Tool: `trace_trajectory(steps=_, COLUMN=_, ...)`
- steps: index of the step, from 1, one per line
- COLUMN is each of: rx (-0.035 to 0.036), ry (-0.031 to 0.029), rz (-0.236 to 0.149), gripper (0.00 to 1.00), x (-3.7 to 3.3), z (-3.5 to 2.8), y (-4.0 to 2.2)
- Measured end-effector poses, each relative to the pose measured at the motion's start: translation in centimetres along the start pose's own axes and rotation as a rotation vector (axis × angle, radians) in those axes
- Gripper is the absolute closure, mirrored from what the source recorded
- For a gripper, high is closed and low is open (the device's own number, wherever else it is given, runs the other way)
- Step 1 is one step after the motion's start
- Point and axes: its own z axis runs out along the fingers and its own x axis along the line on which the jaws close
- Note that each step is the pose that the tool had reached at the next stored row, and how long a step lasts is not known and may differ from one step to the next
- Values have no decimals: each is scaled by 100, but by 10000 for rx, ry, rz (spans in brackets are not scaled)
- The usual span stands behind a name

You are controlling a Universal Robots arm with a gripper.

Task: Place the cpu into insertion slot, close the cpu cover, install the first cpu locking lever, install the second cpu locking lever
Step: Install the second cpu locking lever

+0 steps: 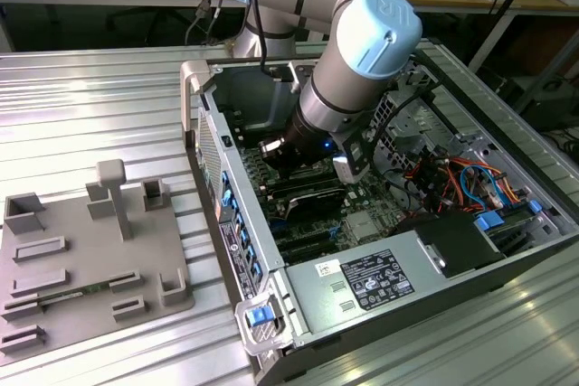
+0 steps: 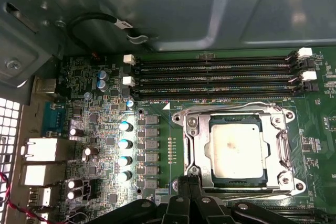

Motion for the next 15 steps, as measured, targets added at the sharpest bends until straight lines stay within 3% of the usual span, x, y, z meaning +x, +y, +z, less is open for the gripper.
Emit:
trace_trajectory(steps=5, rx=-65, ry=-4, rz=-4, gripper=89, x=-1, z=12, y=7)
trace_trajectory(steps=9, rx=-77, ry=0, rz=-4, gripper=89, x=-1, z=16, y=6)
trace_trajectory(steps=13, rx=284, ry=-7, rz=12, gripper=89, x=1, z=15, y=5)
trace_trajectory(steps=15, rx=387, ry=-13, rz=16, gripper=89, x=1, z=10, y=15)
